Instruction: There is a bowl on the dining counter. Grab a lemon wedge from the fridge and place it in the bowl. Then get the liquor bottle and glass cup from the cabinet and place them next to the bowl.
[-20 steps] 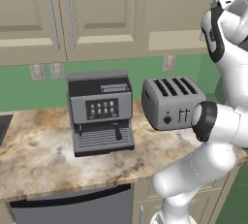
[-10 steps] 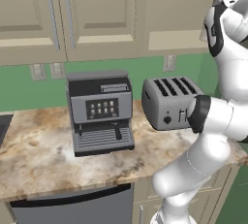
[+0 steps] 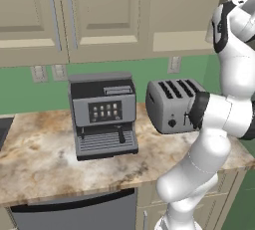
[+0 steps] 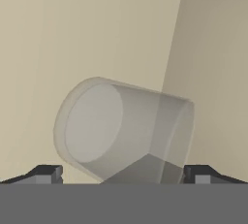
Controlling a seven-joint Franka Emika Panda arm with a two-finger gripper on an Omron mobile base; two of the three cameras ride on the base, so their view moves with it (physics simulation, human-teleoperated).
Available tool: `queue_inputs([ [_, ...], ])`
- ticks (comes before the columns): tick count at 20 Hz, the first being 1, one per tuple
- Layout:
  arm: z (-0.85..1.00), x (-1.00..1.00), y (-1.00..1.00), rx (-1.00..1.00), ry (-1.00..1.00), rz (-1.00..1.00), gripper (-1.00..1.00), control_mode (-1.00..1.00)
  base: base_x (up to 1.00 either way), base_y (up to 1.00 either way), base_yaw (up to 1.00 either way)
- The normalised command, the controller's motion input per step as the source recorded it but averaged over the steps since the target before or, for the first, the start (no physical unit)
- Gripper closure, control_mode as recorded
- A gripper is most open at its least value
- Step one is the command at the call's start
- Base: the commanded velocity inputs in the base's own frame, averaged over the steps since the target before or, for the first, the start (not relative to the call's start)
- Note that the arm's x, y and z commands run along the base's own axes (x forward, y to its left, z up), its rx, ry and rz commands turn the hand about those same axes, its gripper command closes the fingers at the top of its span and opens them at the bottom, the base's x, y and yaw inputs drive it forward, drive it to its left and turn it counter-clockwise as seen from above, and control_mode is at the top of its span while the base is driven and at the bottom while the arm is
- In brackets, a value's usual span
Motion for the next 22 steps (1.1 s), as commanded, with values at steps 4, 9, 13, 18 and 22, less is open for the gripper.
queue_inputs([
  [4, 0.0, 0.18, -0.03, 0.0, 0.0, 0.0, -1.0, -1.0, 0.0, 0.0, 0.0],
  [9, 0.0, 0.12, -0.01, 0.0, 0.03, 0.0, -1.0, -1.0, 0.0, 0.0, 0.0],
  [13, -0.05, 0.1, 0.0, 0.0, 0.07, 0.0, -1.0, -1.0, 0.0, 0.0, 0.0],
  [18, -0.07, 0.13, 0.0, 0.0, 0.07, 0.01, -1.0, -1.0, 0.0, 0.0, 0.0],
  [22, -0.07, 0.19, 0.0, 0.0, 0.05, 0.0, -1.0, -1.0, 0.0, 0.0, 0.0],
])
